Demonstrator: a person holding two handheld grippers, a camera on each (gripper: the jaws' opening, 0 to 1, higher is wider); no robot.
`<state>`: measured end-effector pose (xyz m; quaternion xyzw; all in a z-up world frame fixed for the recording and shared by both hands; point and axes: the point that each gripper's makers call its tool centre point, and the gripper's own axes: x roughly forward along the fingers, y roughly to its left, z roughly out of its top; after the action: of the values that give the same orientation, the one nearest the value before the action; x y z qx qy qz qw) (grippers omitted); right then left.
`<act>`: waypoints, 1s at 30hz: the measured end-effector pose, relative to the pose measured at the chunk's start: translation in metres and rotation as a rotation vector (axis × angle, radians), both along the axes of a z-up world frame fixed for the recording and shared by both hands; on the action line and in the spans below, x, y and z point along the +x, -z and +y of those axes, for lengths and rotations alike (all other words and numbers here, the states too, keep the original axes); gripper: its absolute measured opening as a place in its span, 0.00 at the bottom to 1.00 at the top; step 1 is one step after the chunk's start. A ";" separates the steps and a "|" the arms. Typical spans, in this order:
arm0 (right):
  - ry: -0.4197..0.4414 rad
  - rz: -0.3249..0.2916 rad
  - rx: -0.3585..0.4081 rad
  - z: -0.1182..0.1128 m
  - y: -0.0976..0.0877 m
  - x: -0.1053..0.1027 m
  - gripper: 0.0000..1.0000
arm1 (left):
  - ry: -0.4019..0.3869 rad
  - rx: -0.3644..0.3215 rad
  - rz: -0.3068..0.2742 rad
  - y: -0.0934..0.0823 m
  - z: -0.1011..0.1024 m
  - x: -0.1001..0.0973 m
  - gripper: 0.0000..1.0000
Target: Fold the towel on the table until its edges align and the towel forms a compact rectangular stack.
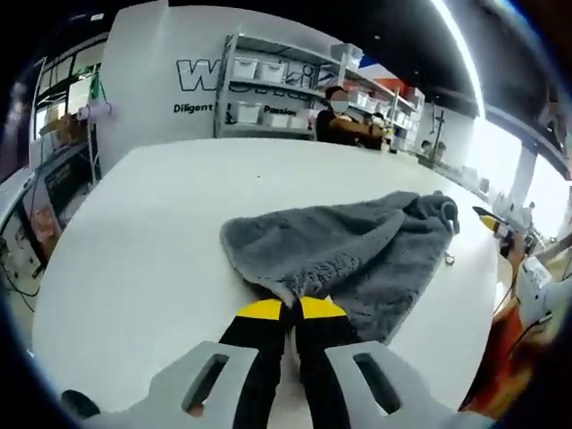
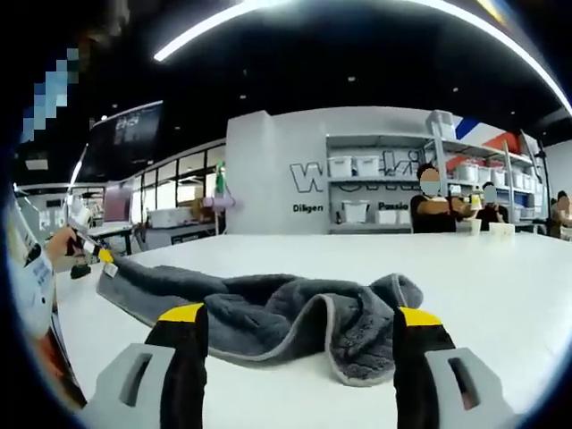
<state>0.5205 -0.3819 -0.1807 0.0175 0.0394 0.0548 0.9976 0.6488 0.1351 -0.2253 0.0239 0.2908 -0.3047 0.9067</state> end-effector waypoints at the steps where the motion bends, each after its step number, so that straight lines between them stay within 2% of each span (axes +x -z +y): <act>1: 0.005 -0.001 -0.002 -0.001 0.000 0.000 0.88 | -0.020 0.020 0.013 0.006 0.007 0.000 0.04; 5: 0.002 -0.002 -0.010 0.000 -0.002 0.002 0.90 | -0.069 0.047 0.024 0.015 0.027 0.000 0.04; 10: -0.007 0.006 -0.026 0.002 -0.001 0.002 0.93 | -0.111 0.045 0.019 0.014 0.050 0.000 0.05; 19: -0.006 0.015 -0.008 0.000 0.003 0.005 0.99 | -0.257 0.116 -0.001 0.017 0.108 0.000 0.10; 21: -0.018 0.024 -0.017 0.003 0.005 0.006 0.99 | -0.318 0.146 -0.002 0.022 0.129 0.002 0.08; 23: -0.027 0.030 -0.023 0.005 0.005 0.007 0.99 | -0.376 0.211 -0.003 0.027 0.150 0.001 0.08; 25: -0.033 0.034 -0.027 0.006 0.006 0.008 0.99 | -0.387 0.213 0.009 0.032 0.155 -0.002 0.08; 28: -0.039 0.038 -0.027 0.009 0.007 0.009 0.99 | -0.325 0.143 0.007 0.032 0.138 -0.007 0.09; 30: -0.040 0.038 -0.025 0.011 0.008 0.011 0.99 | -0.318 0.153 0.003 0.032 0.133 -0.009 0.10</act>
<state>0.5313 -0.3713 -0.1884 0.0053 0.0594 0.0737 0.9955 0.6399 0.2684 -0.2574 0.0460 0.3146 -0.1345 0.9385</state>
